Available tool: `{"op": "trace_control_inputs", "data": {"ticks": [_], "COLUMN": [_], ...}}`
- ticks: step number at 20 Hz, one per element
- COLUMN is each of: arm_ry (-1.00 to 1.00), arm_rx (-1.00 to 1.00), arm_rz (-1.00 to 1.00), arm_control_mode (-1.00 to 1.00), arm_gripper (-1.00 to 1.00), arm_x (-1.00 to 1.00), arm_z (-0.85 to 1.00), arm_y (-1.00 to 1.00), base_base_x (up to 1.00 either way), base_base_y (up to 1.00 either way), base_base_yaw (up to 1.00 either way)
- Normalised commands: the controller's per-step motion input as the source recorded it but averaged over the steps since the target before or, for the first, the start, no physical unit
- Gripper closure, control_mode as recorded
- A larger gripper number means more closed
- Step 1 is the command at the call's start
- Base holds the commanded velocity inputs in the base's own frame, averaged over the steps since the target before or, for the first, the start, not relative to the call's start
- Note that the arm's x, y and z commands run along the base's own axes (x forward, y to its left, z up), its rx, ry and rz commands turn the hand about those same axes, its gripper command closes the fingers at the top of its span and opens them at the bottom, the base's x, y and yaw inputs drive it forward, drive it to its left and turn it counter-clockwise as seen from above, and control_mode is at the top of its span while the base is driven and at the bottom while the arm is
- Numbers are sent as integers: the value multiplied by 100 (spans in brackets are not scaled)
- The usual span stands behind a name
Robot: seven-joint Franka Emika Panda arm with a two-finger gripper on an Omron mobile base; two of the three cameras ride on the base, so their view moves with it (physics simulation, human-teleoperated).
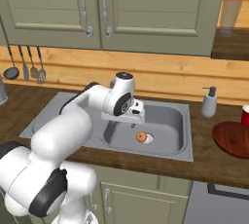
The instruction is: Pick the onion from the sink and place it in the bowl. Then pick the bowl and place it in the microwave. Then close the microwave door and press the start button.
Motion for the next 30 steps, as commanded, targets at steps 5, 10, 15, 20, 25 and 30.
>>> {"op": "trace_control_inputs", "data": {"ticks": [5, 10, 15, 20, 25, 30], "arm_ry": [0, 0, 0, 0, 0, 0], "arm_rx": [0, 3, 4, 1, 0, 0], "arm_rz": [0, 0, 0, 0, 0, 0], "arm_control_mode": [-100, -100, -100, -100, -100, -100], "arm_gripper": [-100, -100, -100, -100, -100, -100], "arm_x": [36, 41, 56, 37, 41, 40], "arm_z": [-41, -40, -32, -27, -26, -33], "arm_y": [-23, -12, -2, -17, -22, -1], "base_base_x": [0, 0, 0, 0, 0, 0], "base_base_y": [0, 0, 0, 0, 0, 0], "base_base_yaw": [0, 0, 0, 0, 0, 0]}}
